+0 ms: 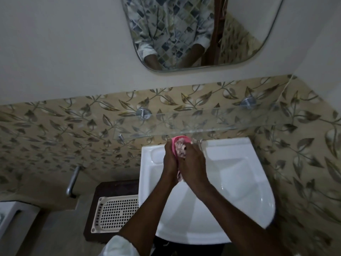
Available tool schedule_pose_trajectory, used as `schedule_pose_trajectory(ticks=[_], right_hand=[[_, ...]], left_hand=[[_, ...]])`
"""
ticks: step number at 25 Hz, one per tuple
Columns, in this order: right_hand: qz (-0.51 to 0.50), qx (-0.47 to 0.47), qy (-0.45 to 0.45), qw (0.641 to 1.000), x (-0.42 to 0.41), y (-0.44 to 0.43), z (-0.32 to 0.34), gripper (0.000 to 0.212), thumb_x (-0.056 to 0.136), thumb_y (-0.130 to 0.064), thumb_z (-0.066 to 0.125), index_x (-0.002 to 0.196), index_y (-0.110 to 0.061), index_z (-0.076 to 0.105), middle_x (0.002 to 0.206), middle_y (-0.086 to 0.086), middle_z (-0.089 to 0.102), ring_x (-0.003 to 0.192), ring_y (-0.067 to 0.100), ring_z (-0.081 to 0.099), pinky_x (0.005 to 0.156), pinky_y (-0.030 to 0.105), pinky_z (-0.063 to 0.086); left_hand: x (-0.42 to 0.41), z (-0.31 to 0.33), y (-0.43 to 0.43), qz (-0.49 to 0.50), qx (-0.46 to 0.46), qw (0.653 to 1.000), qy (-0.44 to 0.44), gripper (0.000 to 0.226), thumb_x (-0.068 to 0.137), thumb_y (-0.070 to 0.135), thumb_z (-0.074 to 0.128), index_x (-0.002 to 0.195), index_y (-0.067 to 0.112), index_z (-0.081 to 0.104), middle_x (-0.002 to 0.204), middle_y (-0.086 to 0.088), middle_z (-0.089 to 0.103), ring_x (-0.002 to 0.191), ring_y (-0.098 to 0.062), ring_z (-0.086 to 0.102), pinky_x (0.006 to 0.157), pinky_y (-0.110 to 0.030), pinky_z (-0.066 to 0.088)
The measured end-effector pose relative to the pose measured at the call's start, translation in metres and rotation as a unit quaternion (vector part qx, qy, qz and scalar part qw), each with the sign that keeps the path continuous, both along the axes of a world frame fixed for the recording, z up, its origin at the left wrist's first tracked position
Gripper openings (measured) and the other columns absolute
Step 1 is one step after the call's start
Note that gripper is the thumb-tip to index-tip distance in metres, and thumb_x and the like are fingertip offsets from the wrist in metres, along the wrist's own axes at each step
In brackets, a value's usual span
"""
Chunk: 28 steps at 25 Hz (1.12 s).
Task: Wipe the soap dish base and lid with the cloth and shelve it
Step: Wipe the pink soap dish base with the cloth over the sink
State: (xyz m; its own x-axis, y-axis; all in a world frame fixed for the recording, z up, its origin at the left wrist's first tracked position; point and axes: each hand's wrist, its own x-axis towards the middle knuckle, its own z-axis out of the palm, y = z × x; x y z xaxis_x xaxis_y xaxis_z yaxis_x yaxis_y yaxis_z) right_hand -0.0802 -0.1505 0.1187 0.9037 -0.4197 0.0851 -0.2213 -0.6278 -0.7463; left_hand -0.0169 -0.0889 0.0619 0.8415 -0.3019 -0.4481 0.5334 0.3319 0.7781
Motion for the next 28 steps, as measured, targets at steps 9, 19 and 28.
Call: schedule_pose_trajectory(ticks=[9, 19, 28], right_hand=[[-0.049, 0.402, 0.091, 0.91, 0.018, -0.068, 0.015, 0.012, 0.077, 0.004, 0.067, 0.088, 0.008, 0.071, 0.078, 0.027, 0.074, 0.072, 0.037, 0.074, 0.075, 0.055, 0.059], [0.133, -0.067, 0.052, 0.987, 0.016, -0.067, 0.017, 0.01, 0.083, -0.011, 0.07, 0.091, -0.012, 0.074, 0.095, 0.01, 0.075, 0.089, 0.022, 0.069, 0.071, 0.02, 0.039], [0.141, -0.139, -0.001, 0.98, 0.007, -0.057, 0.0, 0.017, 0.087, -0.003, 0.061, 0.101, -0.008, 0.07, 0.092, 0.011, 0.067, 0.079, 0.022, 0.061, 0.067, 0.023, 0.039]], left_hand=[[-0.014, -0.011, 0.01, -0.025, -0.022, 0.999, 0.034, 0.066, 0.095, 0.067, 0.03, 0.117, 0.019, 0.072, 0.114, -0.013, 0.073, 0.105, -0.03, 0.069, 0.088, -0.044, 0.056], [-0.001, -0.002, 0.006, -0.046, -0.044, 0.998, 0.017, 0.062, 0.095, 0.061, 0.034, 0.106, 0.016, 0.074, 0.098, -0.01, 0.077, 0.088, -0.025, 0.073, 0.072, -0.036, 0.059], [-0.008, -0.013, 0.016, -0.041, -0.027, 0.999, 0.011, 0.062, 0.091, 0.063, 0.038, 0.108, 0.014, 0.072, 0.099, -0.011, 0.073, 0.09, -0.027, 0.069, 0.079, -0.037, 0.055]])
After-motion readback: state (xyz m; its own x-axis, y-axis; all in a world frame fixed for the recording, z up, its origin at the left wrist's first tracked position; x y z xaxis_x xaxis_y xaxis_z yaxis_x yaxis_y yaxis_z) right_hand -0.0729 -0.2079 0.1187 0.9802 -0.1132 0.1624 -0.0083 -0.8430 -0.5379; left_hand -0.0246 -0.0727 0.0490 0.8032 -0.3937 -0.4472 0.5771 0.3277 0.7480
